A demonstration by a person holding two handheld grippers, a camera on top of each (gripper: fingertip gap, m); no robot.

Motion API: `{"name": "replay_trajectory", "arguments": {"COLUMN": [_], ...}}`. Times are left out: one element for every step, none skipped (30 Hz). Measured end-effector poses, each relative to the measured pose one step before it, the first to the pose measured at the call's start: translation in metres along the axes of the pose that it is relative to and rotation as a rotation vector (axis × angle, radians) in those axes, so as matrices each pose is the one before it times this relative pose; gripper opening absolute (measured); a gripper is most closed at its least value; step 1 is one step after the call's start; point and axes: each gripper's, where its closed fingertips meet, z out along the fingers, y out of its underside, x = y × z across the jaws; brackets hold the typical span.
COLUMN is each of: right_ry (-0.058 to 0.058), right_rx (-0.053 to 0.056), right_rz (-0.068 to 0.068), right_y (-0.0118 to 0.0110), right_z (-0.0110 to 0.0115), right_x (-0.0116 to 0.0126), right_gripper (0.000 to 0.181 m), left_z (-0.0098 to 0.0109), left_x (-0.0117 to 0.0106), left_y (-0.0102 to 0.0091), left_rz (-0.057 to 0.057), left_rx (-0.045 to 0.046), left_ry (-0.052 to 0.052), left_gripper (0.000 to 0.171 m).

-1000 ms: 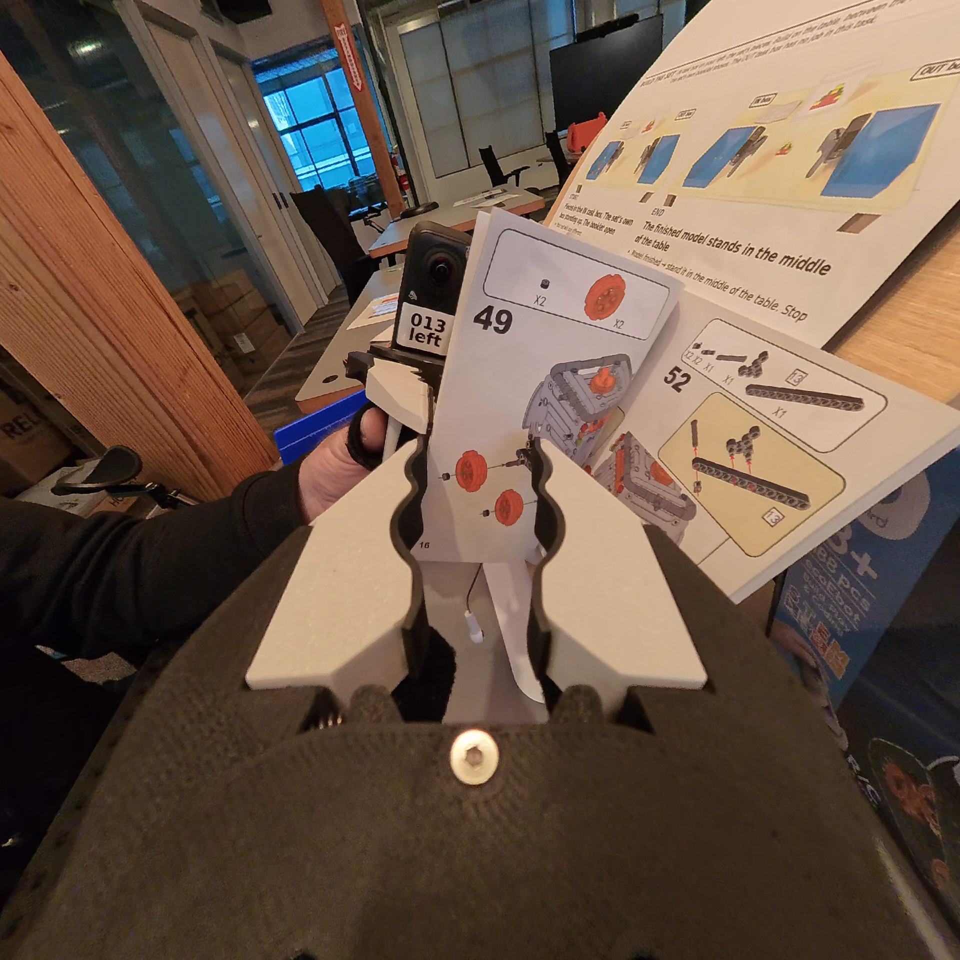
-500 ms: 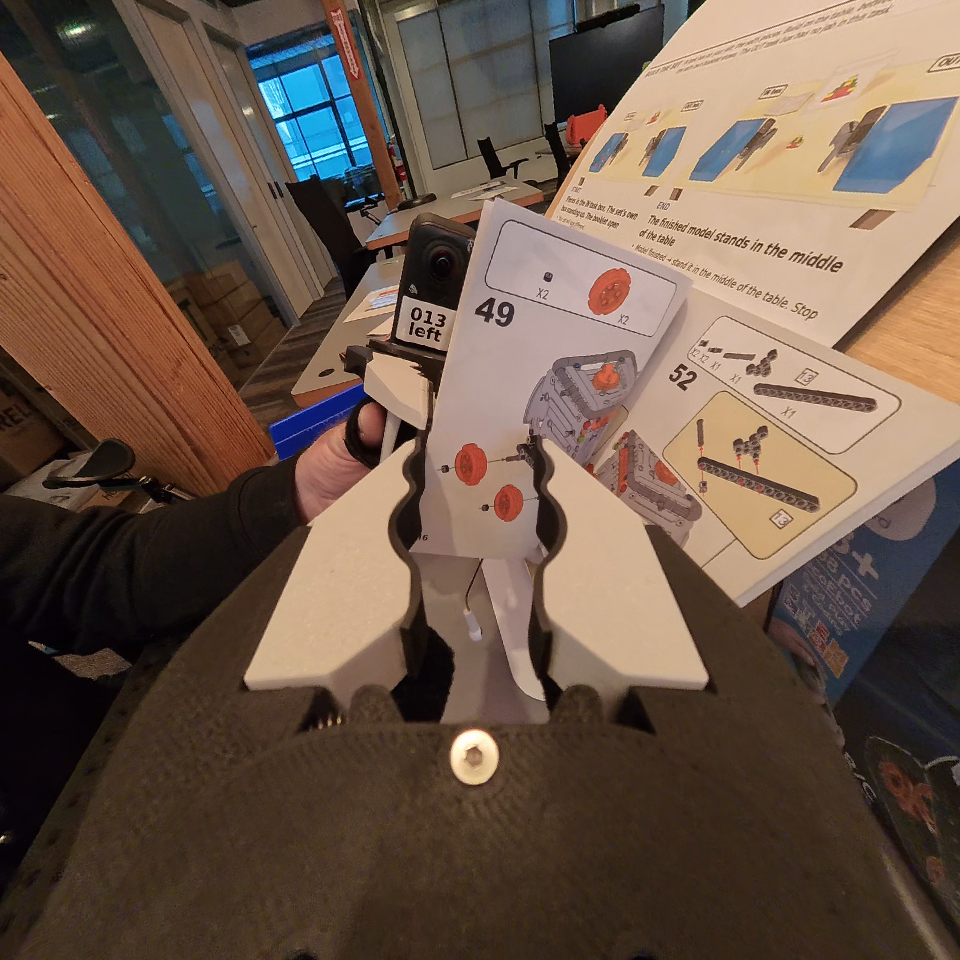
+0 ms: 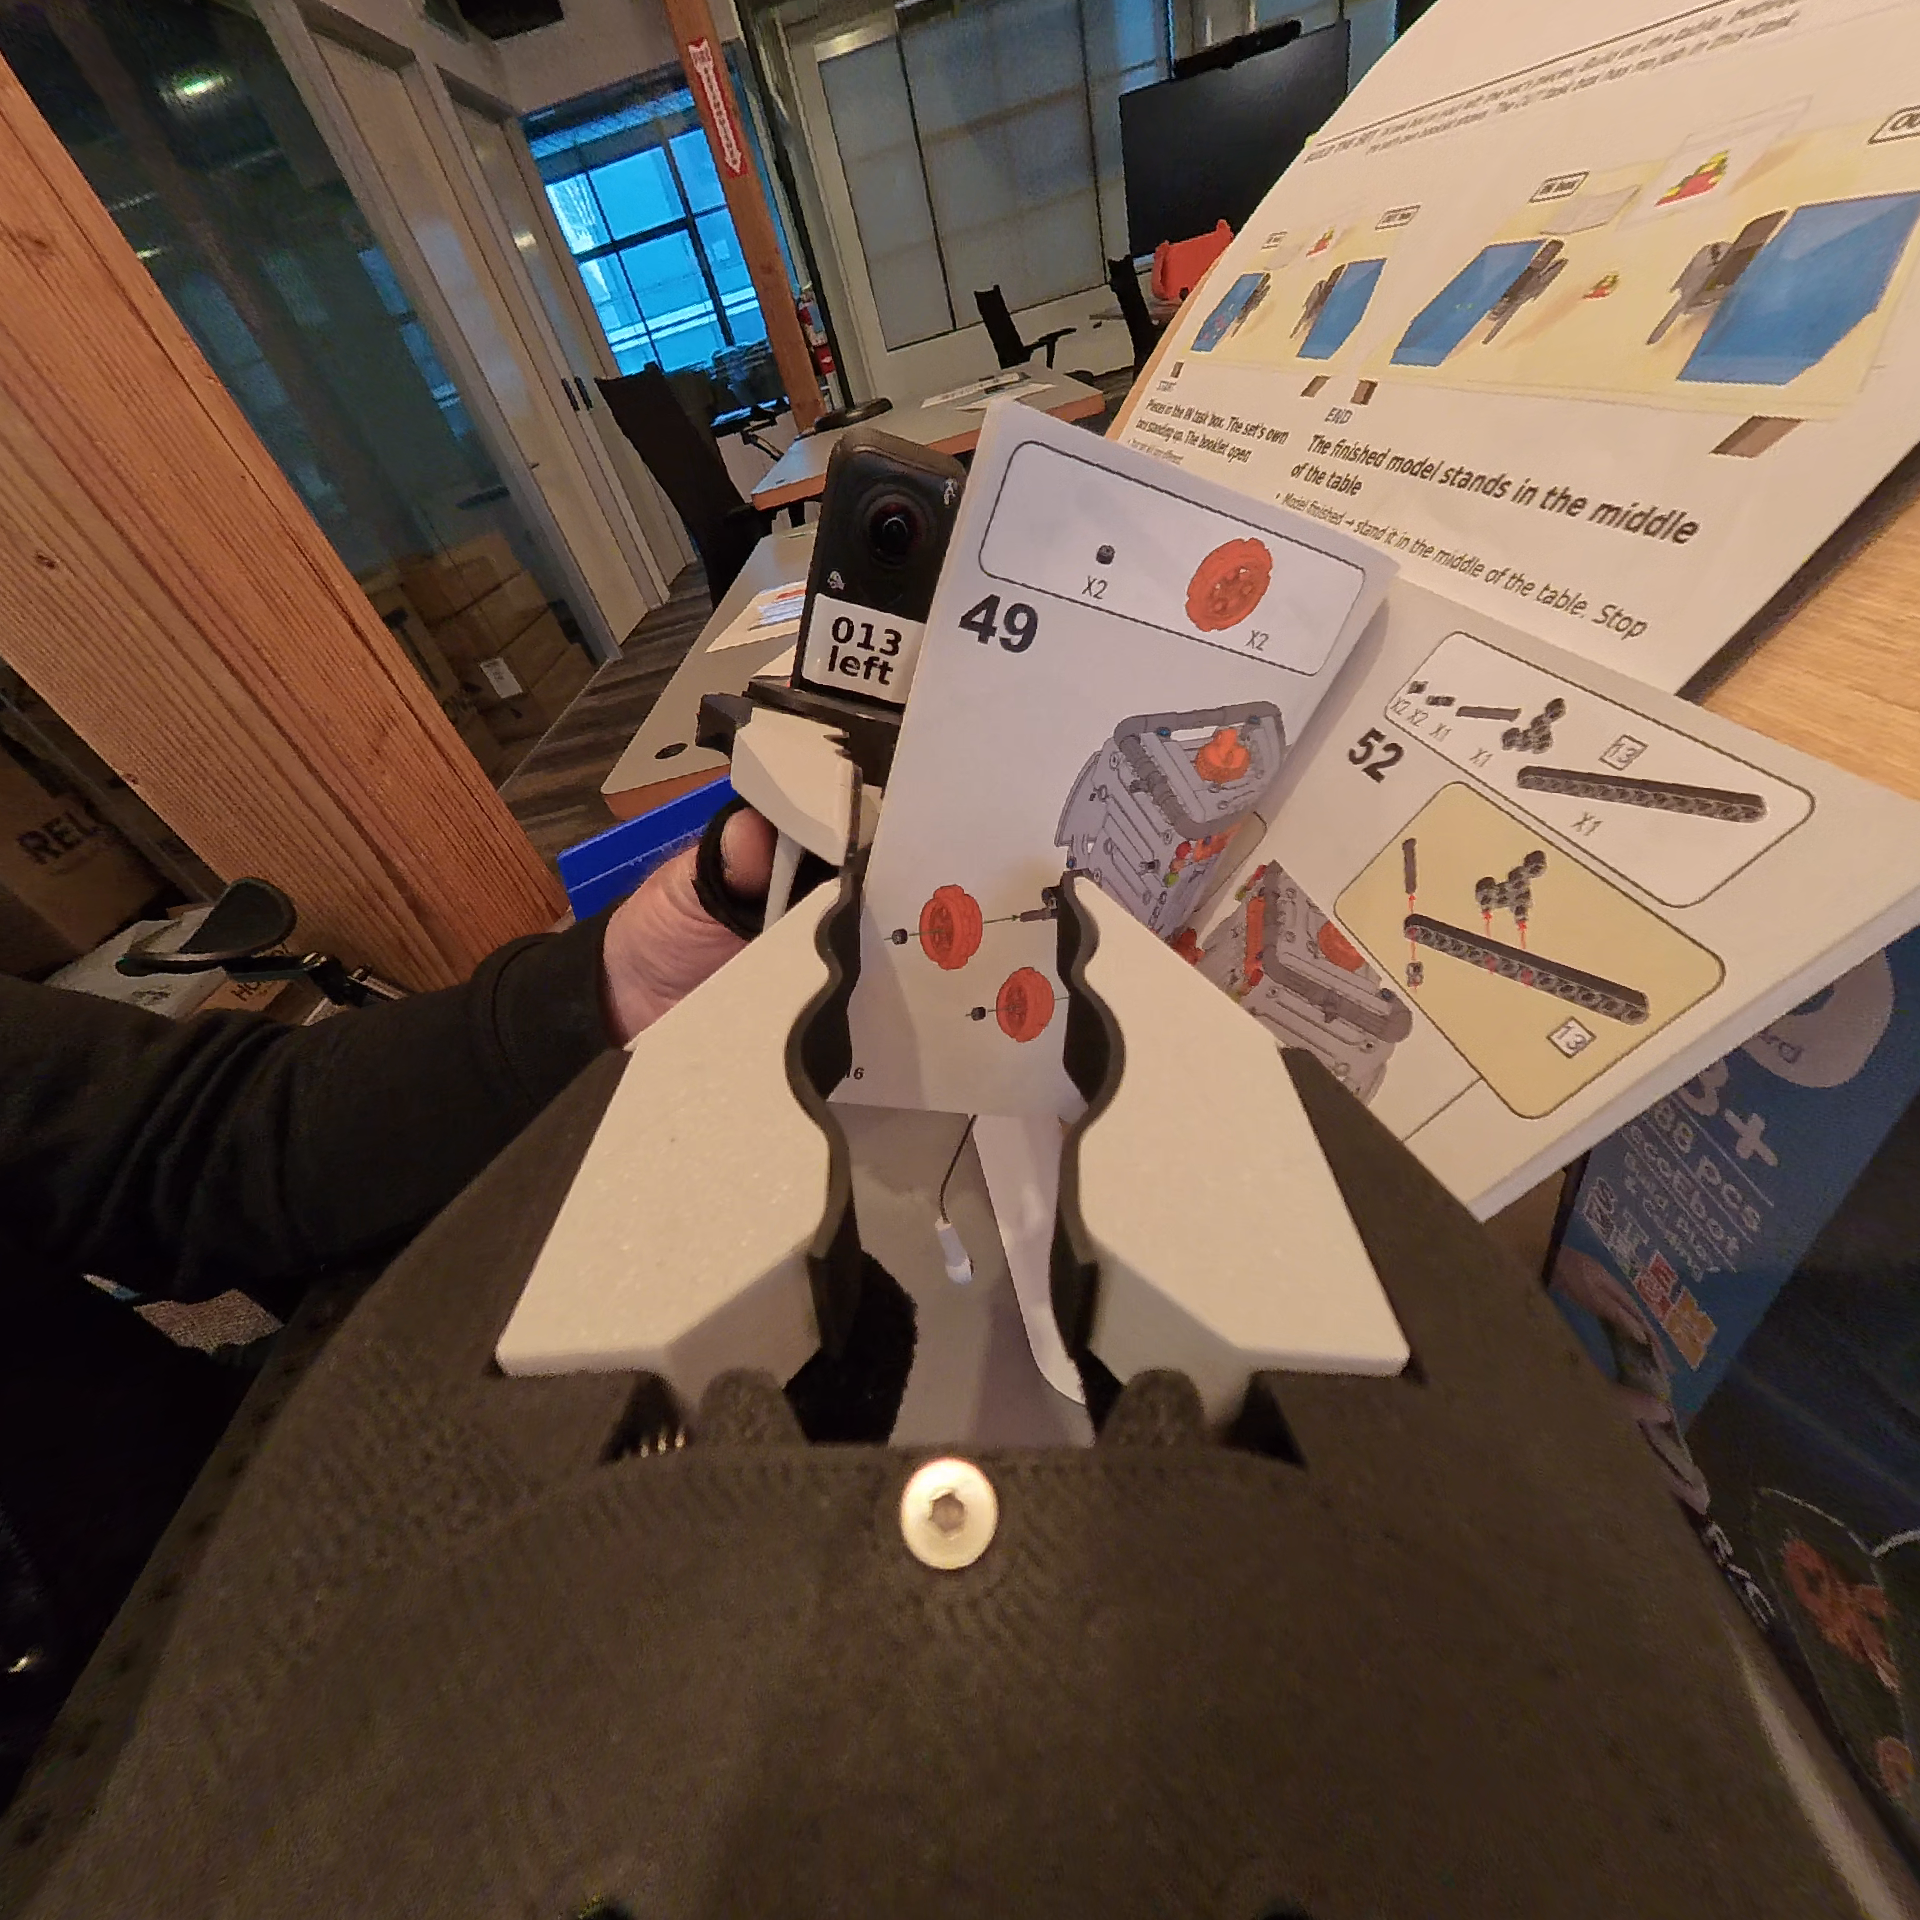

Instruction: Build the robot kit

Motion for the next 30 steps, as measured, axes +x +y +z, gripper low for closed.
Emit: {"name": "replay_trajectory", "arguments": {"right_ry": [0.0001, -0.0001, -0.0014, -0.0007, -0.0001, -0.0011, -0.0016, -0.0009, -0.0009, -0.0018, -0.0016, -0.0005, -0.0002, 0.0001, -0.0013, -0.0012, 0.0008, 0.0005, -0.0003, 0.0004, 0.0015, 0.0019, 0.001, 0.0016, 0.0014, 0.0009, 0.0001, 0.0006, 0.0008, 0.0017], "right_rx": [-0.0017, -0.0009, 0.0002, 0.0008, 0.0007, 0.0015, 0.0017, 0.0014, 0.0017, 0.0027, 0.0015, 0.0003, 0.0, 0.0007, 0.0012, 0.0002, -0.0014, -0.0012, 0.0004, 0.0005, -0.0001, -0.0006, 0.0001, -0.0003, -0.0002, 0.0009, 0.0003, -0.0008, -0.0004, -0.0005], "right_rz": [-0.0016, -0.001, 0.0004, 0.0006, 0.0009, 0.0018, 0.0021, 0.0014, 0.0017, 0.0023, 0.0011, -0.0001, 0.0001, 0.0008, 0.0009, 0.0004, -0.0007, -0.0003, 0.0013, 0.0014, 0.0001, 0.0001, 0.0008, 0.0007, 0.0004, 0.0005, 0.0004, -0.0004, -0.0007, -0.0006], "right_y": [0.00026, 0.00026, 0.00005, -0.00013, -0.00006, -0.00008, -0.00011, 0.00006, -0.00001, -0.00014, -0.00011, 0.00008, 0.0001, -0.00008, -0.00009, 0.00005, 0.0002, 0.00026, -0.00013, -0.00005, 0.00008, 0.00013, 0.00024, 0.00019, 0.00029, 0.00005, 0.00003, 0.00011, -0.00014, -0.00012], "right_z": [0.00035, 0.00032, 0.00033, 0.00015, 0.0, -0.00005, -0.00004, -0.00013, -0.00013, -0.00027, -0.00022, -0.00029, -0.0002, -0.00026, -0.00014, -0.00009, 0.00011, 0.00014, -0.00003, -0.00002, -0.00014, -0.00007, -0.0001, -0.00004, -0.00013, -0.00015, -0.00011, -0.00006, -0.00004, -0.00006], "right_x": [-0.00019, -0.00026, -0.00024, -0.00013, 0.00023, 0.00014, 0.00004, 0.0001, 0.00017, 0.00007, -0.00014, 0.0, 0.00005, 0.0, -0.00007, -0.0001, 0.00009, 0.00006, 0.00015, 0.00026, 0.0004, 0.00047, 0.00033, 0.00042, 0.00042, 0.00029, 0.00019, 0.00011, 0.00012, 0.00023], "right_gripper": [0.036, 0.036, 0.036, 0.036, 0.036, 0.036, 0.036, 0.036, 0.036, 0.036, 0.036, 0.036, 0.036, 0.036, 0.036, 0.036, 0.036, 0.036, 0.036, 0.036, 0.036, 0.036, 0.036, 0.035, 0.035, 0.035, 0.034, 0.034, 0.034, 0.033], "left_z": [0.00057, 0.00026, 0.0001, -0.00012, -0.00029, -0.00022, -0.00009, 0.00002, 0.00011, -0.00002, 0.00009, 0.00019, 0.00013, -0.00009, -0.00011, 0.00008, 0.00017, 0.00017, -0.00006, -0.0001, -0.00018, -0.0002, -0.00002, 0.00002, -0.00015, -0.0001, -0.00018, 0.0, -0.00004, -0.00022], "left_x": [-0.00019, -0.00027, -0.00019, -0.00043, 0.0, 0.00002, -0.00001, 0.00001, 0.00008, 0.00012, -0.00001, 0.00013, 0.00015, 0.00017, 0.00004, -0.00019, -0.00021, -0.00012, -0.00009, -0.00004, -0.00013, -0.00009, -0.00016, -0.00014, -0.0001, -0.00007, -0.00012, -0.00011, 0.0001, 0.00004], "left_y": [0.00062, 0.0001, 0.00006, -0.00004, -0.00018, -0.00013, -0.00001, -0.00004, 0.00007, 0.00015, 0.0002, 0.00016, 0.00028, -0.00004, -0.00018, -0.00012, 0.00028, 0.0003, -0.00032, -0.00021, -0.00001, -0.00008, 0.00004, 0.00017, 0.00005, -0.00006, -0.00012, 0.0, -0.00014, -0.00026], "left_rz": [0.0028, 0.001, 0.0005, -0.0004, -0.0011, -0.0008, -0.0003, 0.0, -0.0002, -0.0005, -0.0009, -0.0009, -0.0003, -0.0004, -0.0006, -0.0004, 0.0011, 0.0007, -0.0008, -0.0009, -0.0006, 0.0002, 0.0003, 0.0006, 0.001, 0.001, 0.0011, 0.0007, 0.0002, 0.0006], "left_rx": [-0.00387, -0.00041, 0.00047, 0.00034, 0.00103, 0.00124, 0.00035, 0.00026, 0.00013, -0.00019, -0.00049, -0.00055, -0.00141, -0.00001, 0.00132, 0.00059, -0.00168, -0.00128, 0.00171, 0.00148, 0.00066, 0.0003, -0.00026, -0.00092, -0.00036, 0.00129, 0.00143, -0.00001, 0.00157, 0.0021], "left_ry": [-0.0036, -0.0023, -0.0009, -0.0011, 0.0015, 0.001, 0.0003, 0.0, 0.0013, 0.0019, 0.0012, 0.0017, 0.0021, 0.0012, 0.0007, -0.001, -0.0018, -0.001, -0.0007, -0.0001, -0.0002, -0.0008, -0.001, -0.0009, -0.0006, -0.0007, -0.0008, -0.0005, 0.0008, 0.0003], "left_gripper": [0.014, 0.014, 0.013, 0.012, 0.012, 0.011, 0.011, 0.011, 0.011, 0.011, 0.011, 0.011, 0.011, 0.012, 0.011, 0.012, 0.012, 0.011, 0.011, 0.011, 0.01, 0.009, 0.008, 0.008, 0.006, 0.006, 0.005, 0.005, 0.003, 0.002]}}
